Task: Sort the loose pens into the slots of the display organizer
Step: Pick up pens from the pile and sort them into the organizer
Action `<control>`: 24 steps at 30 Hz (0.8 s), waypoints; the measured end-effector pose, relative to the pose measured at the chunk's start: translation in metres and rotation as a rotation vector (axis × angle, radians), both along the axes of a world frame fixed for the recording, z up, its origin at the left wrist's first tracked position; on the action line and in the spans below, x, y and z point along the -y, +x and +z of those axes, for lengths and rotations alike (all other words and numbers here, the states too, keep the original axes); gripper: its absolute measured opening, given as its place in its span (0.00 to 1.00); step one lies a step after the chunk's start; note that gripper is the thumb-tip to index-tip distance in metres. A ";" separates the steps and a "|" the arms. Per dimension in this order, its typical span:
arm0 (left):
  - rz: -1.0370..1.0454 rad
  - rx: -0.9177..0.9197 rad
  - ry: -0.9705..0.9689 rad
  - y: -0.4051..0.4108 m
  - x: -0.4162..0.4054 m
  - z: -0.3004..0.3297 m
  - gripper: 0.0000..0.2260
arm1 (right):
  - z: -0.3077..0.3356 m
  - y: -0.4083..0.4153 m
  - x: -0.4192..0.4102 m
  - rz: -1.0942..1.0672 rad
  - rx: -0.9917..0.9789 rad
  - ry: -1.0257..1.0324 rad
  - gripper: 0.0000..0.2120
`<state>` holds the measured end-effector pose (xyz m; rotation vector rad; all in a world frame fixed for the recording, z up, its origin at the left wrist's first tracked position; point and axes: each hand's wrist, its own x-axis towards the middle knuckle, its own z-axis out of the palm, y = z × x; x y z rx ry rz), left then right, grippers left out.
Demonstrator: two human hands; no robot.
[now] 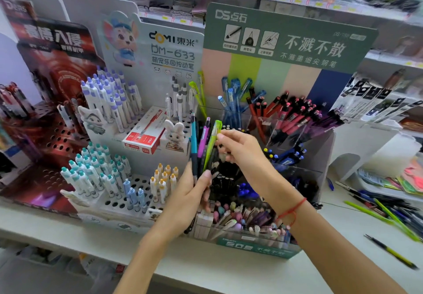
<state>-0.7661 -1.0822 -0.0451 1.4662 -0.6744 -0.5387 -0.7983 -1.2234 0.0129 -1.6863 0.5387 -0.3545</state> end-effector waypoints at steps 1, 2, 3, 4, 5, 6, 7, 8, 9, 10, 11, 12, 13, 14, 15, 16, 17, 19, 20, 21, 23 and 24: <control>-0.014 0.025 0.018 0.001 0.001 -0.001 0.05 | 0.003 0.000 0.004 -0.037 0.024 0.028 0.07; -0.028 0.036 0.030 0.003 0.002 -0.002 0.06 | 0.008 0.001 0.008 -0.074 0.066 0.051 0.06; -0.039 0.037 0.035 0.004 0.002 -0.003 0.06 | 0.013 0.001 0.011 -0.115 0.129 0.077 0.05; -0.046 0.028 0.033 0.006 0.002 -0.005 0.06 | 0.020 0.001 0.014 -0.164 0.209 0.103 0.05; -0.048 0.015 0.030 0.008 0.002 -0.006 0.06 | 0.028 0.001 0.018 -0.220 0.301 0.113 0.05; -0.042 0.003 0.027 0.010 0.001 -0.006 0.05 | 0.036 0.002 0.023 -0.276 0.394 0.106 0.04; -0.029 -0.003 0.023 0.012 0.000 -0.007 0.04 | 0.044 0.004 0.027 -0.330 0.481 0.067 0.04; -0.014 -0.010 0.018 0.014 -0.002 -0.008 0.04 | 0.052 0.009 0.031 -0.372 0.554 0.001 0.05; 0.000 -0.023 0.013 0.015 -0.003 -0.009 0.03 | 0.059 0.015 0.034 -0.405 0.610 -0.088 0.05; 0.010 -0.037 0.004 0.016 -0.004 -0.009 0.03 | 0.064 0.022 0.036 -0.420 0.654 -0.180 0.05; 0.015 -0.047 -0.001 0.017 -0.004 -0.008 0.02 | 0.068 0.029 0.036 -0.422 0.679 -0.270 0.05; 0.018 -0.052 -0.001 0.017 -0.005 -0.008 0.02 | 0.069 0.038 0.036 -0.409 0.687 -0.361 0.04; 0.020 -0.054 0.000 0.017 -0.005 -0.008 0.02 | 0.069 0.046 0.035 -0.393 0.673 -0.459 0.02; 0.022 -0.059 0.002 0.017 -0.005 -0.007 0.03 | 0.066 0.054 0.035 -0.377 0.638 -0.551 0.01; 0.023 -0.066 0.004 0.017 -0.005 -0.007 0.03 | 0.062 0.062 0.035 -0.364 0.585 -0.632 0.02; 0.024 -0.075 0.007 0.016 -0.006 -0.006 0.03 | 0.057 0.069 0.035 -0.342 0.528 -0.702 0.03; 0.026 -0.086 0.006 0.016 -0.006 -0.006 0.04 | 0.051 0.075 0.037 -0.318 0.469 -0.769 0.04; 0.025 -0.112 -0.001 0.015 -0.008 -0.004 0.04 | 0.039 0.083 0.041 -0.290 0.378 -0.921 0.05; 0.021 -0.118 -0.002 0.015 -0.008 -0.003 0.05 | 0.034 0.084 0.042 -0.297 0.356 -1.010 0.08; 0.016 -0.118 -0.001 0.014 -0.009 -0.002 0.05 | 0.030 0.084 0.044 -0.304 0.350 -1.115 0.11; 0.009 -0.113 -0.001 0.014 -0.010 0.000 0.06 | 0.024 0.080 0.047 -0.286 0.337 -1.329 0.15; 0.008 -0.112 -0.003 0.014 -0.010 0.000 0.06 | 0.022 0.079 0.048 -0.276 0.328 -1.414 0.15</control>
